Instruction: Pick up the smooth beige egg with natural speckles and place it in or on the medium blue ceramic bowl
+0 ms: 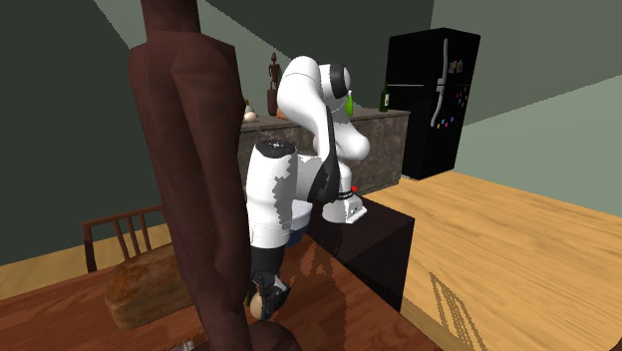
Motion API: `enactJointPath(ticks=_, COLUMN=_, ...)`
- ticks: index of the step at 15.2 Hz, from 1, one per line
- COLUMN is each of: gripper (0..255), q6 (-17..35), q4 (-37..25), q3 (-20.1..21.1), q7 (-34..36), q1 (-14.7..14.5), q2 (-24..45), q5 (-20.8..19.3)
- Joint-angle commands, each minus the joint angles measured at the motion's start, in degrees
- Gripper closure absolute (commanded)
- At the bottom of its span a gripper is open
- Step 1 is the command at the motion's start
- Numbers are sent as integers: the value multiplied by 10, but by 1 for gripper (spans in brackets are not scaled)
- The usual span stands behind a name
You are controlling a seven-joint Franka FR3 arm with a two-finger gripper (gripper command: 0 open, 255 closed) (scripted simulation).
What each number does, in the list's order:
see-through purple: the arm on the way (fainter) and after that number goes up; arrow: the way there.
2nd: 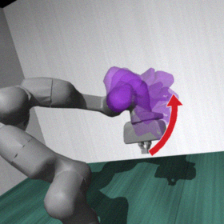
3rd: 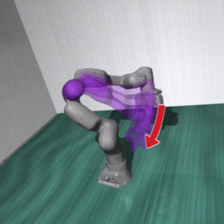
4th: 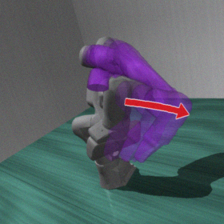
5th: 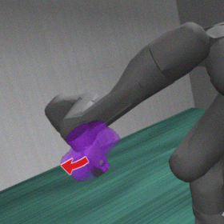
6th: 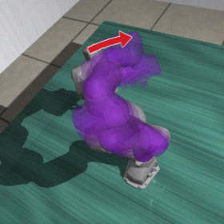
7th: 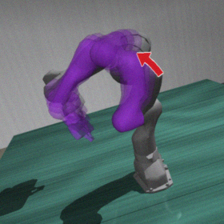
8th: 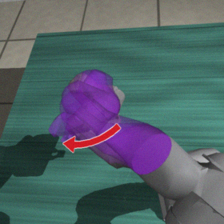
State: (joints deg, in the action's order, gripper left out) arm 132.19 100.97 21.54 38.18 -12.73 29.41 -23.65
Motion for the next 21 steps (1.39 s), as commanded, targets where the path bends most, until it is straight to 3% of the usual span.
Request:
enactJointPath(ticks=1, gripper=255, q6=0, q4=0, q3=0, q7=0, q1=0, q2=0, q5=0)
enactJointPath(ticks=8, gripper=255, q6=0, q4=0, q3=0, q7=0, q1=0, q2=0, q5=0)
enactJointPath(ticks=21, gripper=255, q6=-74, q4=-28, q3=18, q7=-29, q1=11, q2=-50, q5=34)
